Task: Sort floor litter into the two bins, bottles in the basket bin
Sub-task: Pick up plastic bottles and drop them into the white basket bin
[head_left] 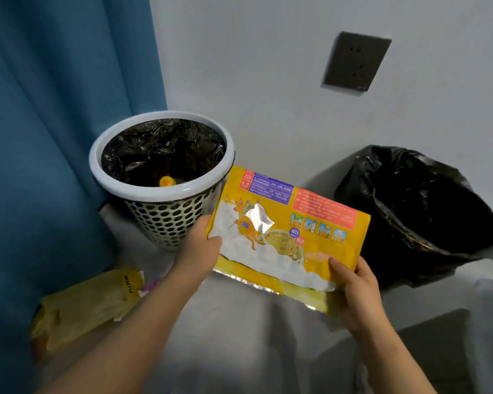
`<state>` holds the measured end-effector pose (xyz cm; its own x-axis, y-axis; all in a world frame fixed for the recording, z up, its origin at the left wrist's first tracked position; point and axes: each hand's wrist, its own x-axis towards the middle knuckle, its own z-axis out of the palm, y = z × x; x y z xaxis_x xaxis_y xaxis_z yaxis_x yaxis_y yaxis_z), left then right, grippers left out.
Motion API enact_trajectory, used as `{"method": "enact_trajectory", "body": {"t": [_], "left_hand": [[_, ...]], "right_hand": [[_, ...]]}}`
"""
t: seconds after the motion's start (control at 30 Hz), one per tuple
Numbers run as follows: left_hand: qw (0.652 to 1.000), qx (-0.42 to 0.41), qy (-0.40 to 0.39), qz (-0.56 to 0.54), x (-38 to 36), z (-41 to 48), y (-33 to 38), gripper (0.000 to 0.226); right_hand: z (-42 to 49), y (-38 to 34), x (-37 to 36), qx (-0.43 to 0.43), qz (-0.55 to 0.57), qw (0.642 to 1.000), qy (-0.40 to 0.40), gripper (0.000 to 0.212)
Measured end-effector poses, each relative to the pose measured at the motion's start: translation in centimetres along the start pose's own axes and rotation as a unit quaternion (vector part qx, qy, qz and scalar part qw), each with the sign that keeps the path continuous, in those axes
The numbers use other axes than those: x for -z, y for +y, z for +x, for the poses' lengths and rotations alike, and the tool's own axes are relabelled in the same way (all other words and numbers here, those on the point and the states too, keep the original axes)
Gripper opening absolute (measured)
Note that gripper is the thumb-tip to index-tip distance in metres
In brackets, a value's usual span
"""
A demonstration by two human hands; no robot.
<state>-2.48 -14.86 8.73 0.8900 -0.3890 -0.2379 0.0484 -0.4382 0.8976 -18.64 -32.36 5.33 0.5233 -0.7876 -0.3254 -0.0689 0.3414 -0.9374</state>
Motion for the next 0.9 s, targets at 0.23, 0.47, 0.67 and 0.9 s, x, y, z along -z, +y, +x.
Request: {"method": "enact_trajectory", "body": {"t": [0.23, 0.47, 0.67, 0.9], "left_hand": [[0.995, -0.057, 0.042, -0.063, 1.5, 0.8, 5.0, 0.027], [0.995, -0.063, 0.005, -0.078, 1.3, 1.0, 9.5, 0.039], [0.997, -0.063, 0.003, -0.048, -1.5, 1.8, 14.3, 0.042], [0.996, -0.083, -0.031, -0.02, -6.9, 1.6, 18.0, 0.026]], "right_hand": [[-0.4, -6.0, -1.8, 0.084, 0.017, 0.996, 0.014, 0.018], [-0.9, -13.9, -1.3, 0.187, -0.013, 0.982, 0.017, 0.019], [-0.3, -21.3, -0.4, 0.304, -0.111, 0.946, 0.027, 0.024], [0.0, -27.4, 2.1, 0.393, -0.258, 0.879, 0.081, 0.029]]}}
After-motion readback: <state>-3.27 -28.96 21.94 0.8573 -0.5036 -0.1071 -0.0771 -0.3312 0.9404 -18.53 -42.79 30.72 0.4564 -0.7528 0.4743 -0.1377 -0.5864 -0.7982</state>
